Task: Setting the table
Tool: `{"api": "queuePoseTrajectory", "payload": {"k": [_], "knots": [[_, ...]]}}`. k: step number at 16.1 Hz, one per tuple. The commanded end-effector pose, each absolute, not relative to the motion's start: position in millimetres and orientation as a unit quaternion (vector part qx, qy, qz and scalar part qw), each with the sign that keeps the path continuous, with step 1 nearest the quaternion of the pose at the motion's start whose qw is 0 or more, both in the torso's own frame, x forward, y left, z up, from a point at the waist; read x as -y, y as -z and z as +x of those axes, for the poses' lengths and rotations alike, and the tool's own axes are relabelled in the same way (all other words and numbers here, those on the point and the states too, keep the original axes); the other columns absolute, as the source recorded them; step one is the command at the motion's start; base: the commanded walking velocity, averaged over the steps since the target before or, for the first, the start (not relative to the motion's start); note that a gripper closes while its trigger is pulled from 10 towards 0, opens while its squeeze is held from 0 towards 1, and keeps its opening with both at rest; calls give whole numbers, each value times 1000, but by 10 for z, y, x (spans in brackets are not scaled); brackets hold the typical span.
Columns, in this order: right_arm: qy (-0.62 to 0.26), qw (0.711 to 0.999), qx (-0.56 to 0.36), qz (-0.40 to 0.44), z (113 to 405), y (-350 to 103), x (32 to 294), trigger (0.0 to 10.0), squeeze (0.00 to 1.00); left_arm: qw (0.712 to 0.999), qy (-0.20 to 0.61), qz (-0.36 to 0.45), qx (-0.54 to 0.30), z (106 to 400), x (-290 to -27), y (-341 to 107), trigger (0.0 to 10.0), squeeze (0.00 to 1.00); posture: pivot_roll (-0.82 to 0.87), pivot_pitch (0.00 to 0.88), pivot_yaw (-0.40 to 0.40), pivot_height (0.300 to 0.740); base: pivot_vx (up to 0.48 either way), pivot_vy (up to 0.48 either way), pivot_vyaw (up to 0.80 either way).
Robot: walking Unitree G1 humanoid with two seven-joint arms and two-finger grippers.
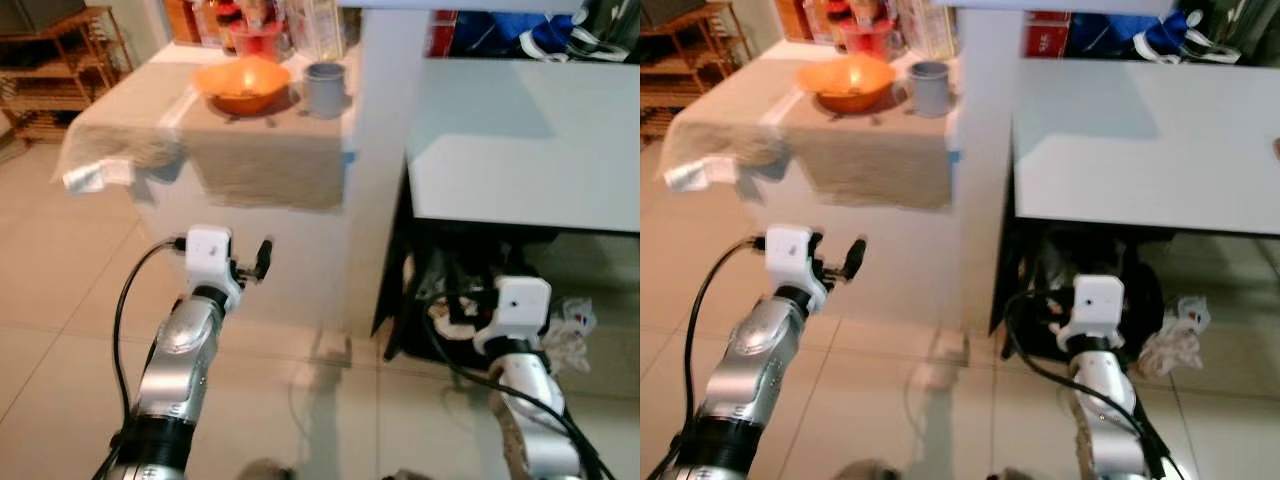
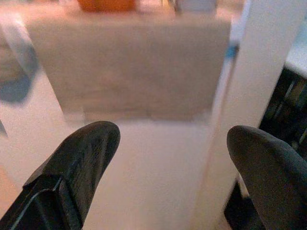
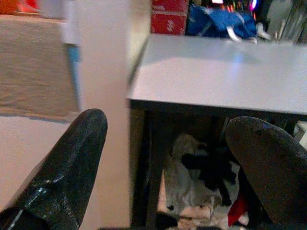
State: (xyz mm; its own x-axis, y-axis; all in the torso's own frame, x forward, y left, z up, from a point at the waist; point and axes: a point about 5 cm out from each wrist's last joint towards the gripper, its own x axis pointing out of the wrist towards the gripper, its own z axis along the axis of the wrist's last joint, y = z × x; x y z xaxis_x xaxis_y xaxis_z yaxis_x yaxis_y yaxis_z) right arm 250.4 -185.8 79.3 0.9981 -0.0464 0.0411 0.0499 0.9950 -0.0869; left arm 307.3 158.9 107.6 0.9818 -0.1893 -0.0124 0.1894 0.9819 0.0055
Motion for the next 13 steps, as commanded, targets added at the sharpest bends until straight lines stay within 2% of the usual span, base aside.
{"api": "queuePoseTrajectory", "payload": {"k": [1, 5, 6, 9, 11, 13], "knots": [[20, 998, 38, -42, 2488, -843, 1812, 10000, 0, 995, 93, 18, 27, 3081, -1645, -1194, 10000, 0, 14, 0, 22, 718, 0, 0, 0], [15, 998, 34, -44, 2331, -834, 1778, 10000, 0, 994, 75, 48, 63, 2868, -1828, -1232, 10000, 0, -1, 0, 23, 718, 0, 0, 0], [10, 998, 38, -54, 2299, -840, 1784, 10000, 0, 993, 90, 49, 59, 2817, -1766, -1203, 10000, 0, 3, 0, 17, 718, 0, 0, 0], [-6, 994, 78, -80, 2372, -953, 1711, 10000, 0, 991, 114, 33, 61, 2930, -1544, -1274, 10000, 0, 8, 0, 10, 718, 0, 0, 0], [3, 993, 87, -76, 2404, -995, 1722, 10000, 0, 991, 117, 22, 69, 2951, -1508, -1319, 10000, 0, 9, 0, 12, 718, 444, 0, 0], [24, 995, 80, -58, 2413, -986, 1783, 10000, 0, 993, 94, 13, 65, 2993, -1548, -1325, 10000, 0, 8, 0, 11, 718, 351, 324, 0]]}}
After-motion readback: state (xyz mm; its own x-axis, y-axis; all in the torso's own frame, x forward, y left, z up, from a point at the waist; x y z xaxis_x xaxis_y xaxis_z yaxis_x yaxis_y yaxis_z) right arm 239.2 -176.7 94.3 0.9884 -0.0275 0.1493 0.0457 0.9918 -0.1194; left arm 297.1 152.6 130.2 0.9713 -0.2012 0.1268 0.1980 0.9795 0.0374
